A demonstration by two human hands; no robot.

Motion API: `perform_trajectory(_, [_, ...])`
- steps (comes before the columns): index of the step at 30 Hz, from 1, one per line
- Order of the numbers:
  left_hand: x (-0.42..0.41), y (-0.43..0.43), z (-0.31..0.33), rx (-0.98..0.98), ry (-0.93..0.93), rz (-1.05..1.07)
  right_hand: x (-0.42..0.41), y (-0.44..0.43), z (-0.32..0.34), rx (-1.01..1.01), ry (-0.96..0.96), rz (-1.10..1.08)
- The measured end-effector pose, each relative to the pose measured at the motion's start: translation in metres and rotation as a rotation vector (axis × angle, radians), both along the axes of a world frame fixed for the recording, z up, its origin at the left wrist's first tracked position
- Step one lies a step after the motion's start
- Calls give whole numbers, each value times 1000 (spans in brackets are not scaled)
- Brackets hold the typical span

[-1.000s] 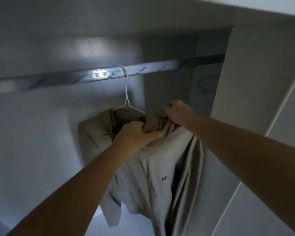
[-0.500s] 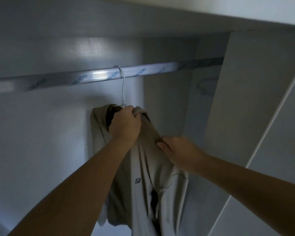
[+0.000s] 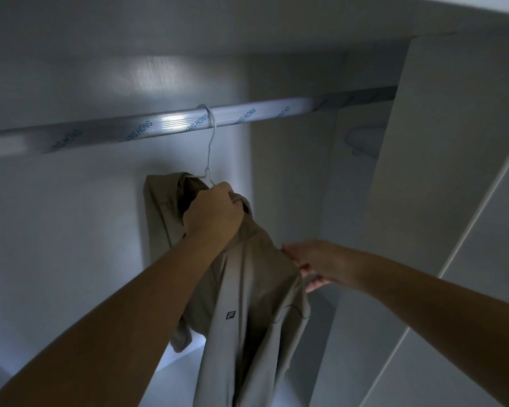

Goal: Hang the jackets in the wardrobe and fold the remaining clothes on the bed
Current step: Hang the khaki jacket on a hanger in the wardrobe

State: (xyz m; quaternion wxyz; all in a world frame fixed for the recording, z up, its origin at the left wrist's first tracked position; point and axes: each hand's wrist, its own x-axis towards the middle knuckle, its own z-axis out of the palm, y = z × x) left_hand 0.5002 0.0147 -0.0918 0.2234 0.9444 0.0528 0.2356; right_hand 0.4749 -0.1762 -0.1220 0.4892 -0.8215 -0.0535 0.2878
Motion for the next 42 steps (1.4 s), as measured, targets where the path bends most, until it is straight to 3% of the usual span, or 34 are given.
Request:
perform_trajectory(5, [-1,-1,2,124,4,2,-27,-10,-9,-221,-126,520])
perform_trajectory(9, [0,0,1,194,44,7,-31,-2,-6,-214,-421,450])
perform_trajectory(12, [-2,2,1,232,45,45,-27,-11,4,-209,-451,397])
perform_trajectory(14, [-2,1,2,228,59,43,-27,-17,8,-379,-377,546])
perform_trajectory(16, [-4,-2,4,181,63,17,-24,-16,10,-573,-418,620])
perform_trajectory(18, [-5,-4,6,117,36,3,-12,-3,16,-593,-585,478])
perform_trajectory(19, [-6,-4,7,70,39,-8,-4,5,20,-507,-616,337])
perform_trajectory(21, [-7,-2,9,-120,93,-124,11,23,26,-286,-585,121])
perform_trajectory(23, [-12,6,10,-365,162,-304,19,39,28,-159,-552,41])
perform_trajectory(26, [-15,30,3,-496,36,-307,25,59,29,-9,-541,-33])
perform_trajectory(28, [-10,49,2,-459,-101,-135,31,72,30,-108,-623,-15])
perform_trajectory(31, [9,72,0,-426,-76,-13,34,85,31,-367,-811,44])
perform_trajectory(36, [43,88,-5,-581,122,0,38,67,30,-333,-839,-16])
perform_trajectory(38, [46,92,-9,-690,70,-17,42,56,33,-333,-842,-33])
perform_trajectory(40, [44,102,-17,-769,-75,100,46,47,36,-355,-869,-38])
perform_trajectory(42, [42,118,-31,-599,-79,310,50,42,40,-350,-884,-8])
